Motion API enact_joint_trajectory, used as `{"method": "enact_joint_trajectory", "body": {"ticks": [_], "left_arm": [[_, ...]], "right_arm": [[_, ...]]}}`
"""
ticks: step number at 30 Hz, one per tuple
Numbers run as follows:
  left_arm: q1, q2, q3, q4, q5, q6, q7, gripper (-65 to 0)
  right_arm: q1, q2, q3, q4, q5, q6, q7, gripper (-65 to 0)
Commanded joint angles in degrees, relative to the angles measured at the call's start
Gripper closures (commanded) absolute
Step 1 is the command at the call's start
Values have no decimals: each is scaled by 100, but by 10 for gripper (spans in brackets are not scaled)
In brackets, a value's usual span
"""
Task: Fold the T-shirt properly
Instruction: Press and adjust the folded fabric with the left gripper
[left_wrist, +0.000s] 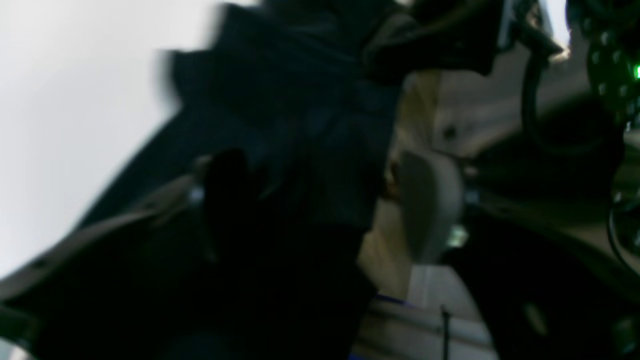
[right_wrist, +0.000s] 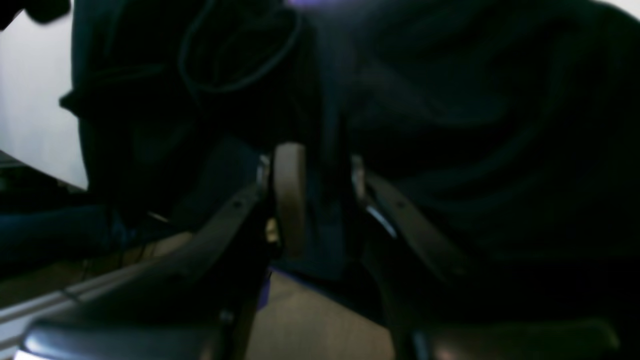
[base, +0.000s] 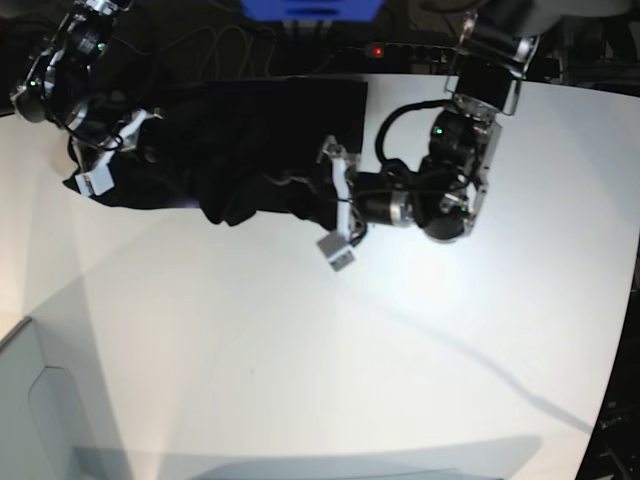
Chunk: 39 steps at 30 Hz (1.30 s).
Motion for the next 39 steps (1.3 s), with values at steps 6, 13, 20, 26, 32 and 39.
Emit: {"method": "enact_joint_trajectory", "body": {"ticks": [6, 13, 20, 26, 32, 39], "left_arm": [[298, -327, -178, 75, -294, -17, -90, -544], [500, -371, -169, 75, -232, 27, -46, -544], [447, -433, 227, 75, 462, 27, -73, -544], [447, -380, 473, 75, 884, 27, -73, -543], [438, -380, 499, 137, 867, 27, -46, -285], [315, -318, 499, 145, 823, 27, -46, -31]], "right_arm": [[10, 43, -48, 85, 108, -113, 79, -135], [18, 43, -48, 85, 108, -113, 79, -135], [18, 43, -48, 85, 108, -113, 79, -135], [18, 43, -48, 85, 108, -113, 79, -135], [18, 43, -48, 85, 108, -113, 79, -135], [18, 43, -48, 85, 108, -113, 79, -135]]}}
